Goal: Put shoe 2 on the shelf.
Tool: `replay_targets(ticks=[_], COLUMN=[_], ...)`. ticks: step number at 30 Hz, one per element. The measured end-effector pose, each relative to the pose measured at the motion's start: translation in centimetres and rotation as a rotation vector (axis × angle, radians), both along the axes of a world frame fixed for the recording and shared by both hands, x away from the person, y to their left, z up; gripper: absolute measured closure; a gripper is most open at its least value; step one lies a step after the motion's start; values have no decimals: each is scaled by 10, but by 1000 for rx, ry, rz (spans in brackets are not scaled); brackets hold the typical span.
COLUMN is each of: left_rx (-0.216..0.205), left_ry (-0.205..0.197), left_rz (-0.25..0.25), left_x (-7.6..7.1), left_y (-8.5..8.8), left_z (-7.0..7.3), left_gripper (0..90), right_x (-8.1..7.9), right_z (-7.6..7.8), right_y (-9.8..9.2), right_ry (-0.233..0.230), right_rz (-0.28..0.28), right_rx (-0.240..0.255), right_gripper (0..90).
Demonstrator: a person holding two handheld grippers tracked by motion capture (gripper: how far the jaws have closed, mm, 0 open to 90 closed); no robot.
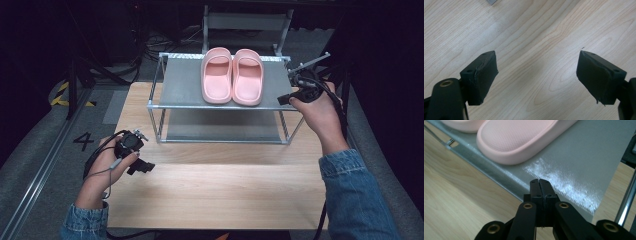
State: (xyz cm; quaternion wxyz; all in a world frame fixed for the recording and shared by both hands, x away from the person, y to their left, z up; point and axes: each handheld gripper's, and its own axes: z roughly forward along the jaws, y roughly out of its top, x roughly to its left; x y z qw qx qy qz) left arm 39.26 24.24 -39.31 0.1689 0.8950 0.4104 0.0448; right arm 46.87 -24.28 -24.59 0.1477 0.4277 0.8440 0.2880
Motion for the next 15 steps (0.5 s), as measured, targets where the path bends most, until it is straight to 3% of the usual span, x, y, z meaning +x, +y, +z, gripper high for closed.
replay_targets(ticks=[10, 15], left_rx=[4, 8], left_ry=[7, 14], left_rz=[8, -3], left_x=[1, 1], left_y=[2, 1], left_z=[-1, -2], left_gripper=[177, 178], right_x=[-38, -53], right_z=[-9, -18], right_y=[-29, -40], right_ry=[-11, 21], right_rz=[41, 44], right_rx=[-26, -44], right_gripper=[842, 805])
